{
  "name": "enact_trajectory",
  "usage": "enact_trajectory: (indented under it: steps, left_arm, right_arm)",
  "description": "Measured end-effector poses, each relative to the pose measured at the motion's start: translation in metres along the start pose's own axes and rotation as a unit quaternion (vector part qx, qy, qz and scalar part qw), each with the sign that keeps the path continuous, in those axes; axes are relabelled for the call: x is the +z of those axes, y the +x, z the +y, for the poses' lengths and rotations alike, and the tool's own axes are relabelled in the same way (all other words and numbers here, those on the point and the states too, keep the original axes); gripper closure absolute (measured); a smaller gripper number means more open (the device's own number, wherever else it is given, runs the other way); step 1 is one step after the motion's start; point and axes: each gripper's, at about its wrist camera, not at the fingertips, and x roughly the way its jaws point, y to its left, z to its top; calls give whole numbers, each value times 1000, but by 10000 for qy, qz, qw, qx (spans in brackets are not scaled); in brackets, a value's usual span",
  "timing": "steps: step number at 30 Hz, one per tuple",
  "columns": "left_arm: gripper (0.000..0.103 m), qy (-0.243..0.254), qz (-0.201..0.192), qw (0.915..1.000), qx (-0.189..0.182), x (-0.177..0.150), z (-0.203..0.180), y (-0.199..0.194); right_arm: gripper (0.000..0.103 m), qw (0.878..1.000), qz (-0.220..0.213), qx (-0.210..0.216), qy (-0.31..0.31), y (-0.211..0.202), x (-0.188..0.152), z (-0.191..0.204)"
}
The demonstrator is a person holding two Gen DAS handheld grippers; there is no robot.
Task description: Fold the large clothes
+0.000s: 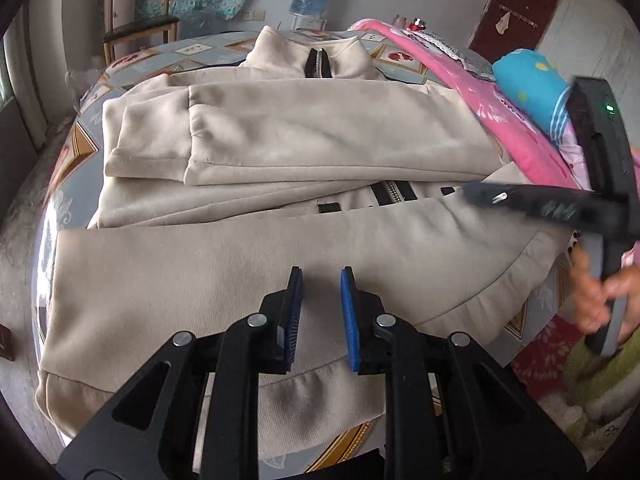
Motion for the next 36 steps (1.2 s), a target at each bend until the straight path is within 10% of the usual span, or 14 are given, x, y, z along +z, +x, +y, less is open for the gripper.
enact_trajectory:
  steps: [5, 9, 12, 16, 22, 26, 31, 36]
  left_arm:
    - [84, 104, 20, 9999, 45, 1, 4, -1]
    - [84, 185, 31, 9998, 83, 1, 2, -1]
    - [84, 190, 49, 9998, 67, 2, 3, -1]
    - [84, 213, 61, 9997, 85, 3, 2, -1]
    - [84, 295, 114, 9995, 63, 4, 3, 0]
    - [84, 327, 127, 9994, 31, 3, 3, 0]
    - [84, 334, 120, 9992, -178, 3, 9, -2]
    - [84, 149, 183, 9986, -478, 4, 18, -1]
  right_arm:
    - [76, 9987, -52, -483, 131, -37, -17, -39]
    - [78, 9933, 211, -1122, 173, -22, -30, -59]
    - [99, 9922, 83, -1119, 544, -28, -30, -85]
    - [93, 9854, -200, -1454, 859, -59, -28, -101]
    - [78, 9978, -85, -530, -382, -68, -51, -40]
    - [78, 9894, 523, -1237, -555, -39, -76, -46]
    - [84, 9926, 244, -1183, -114, -62, -72, -50]
    - [83, 9938, -103, 6, -1105, -61, -62, 38]
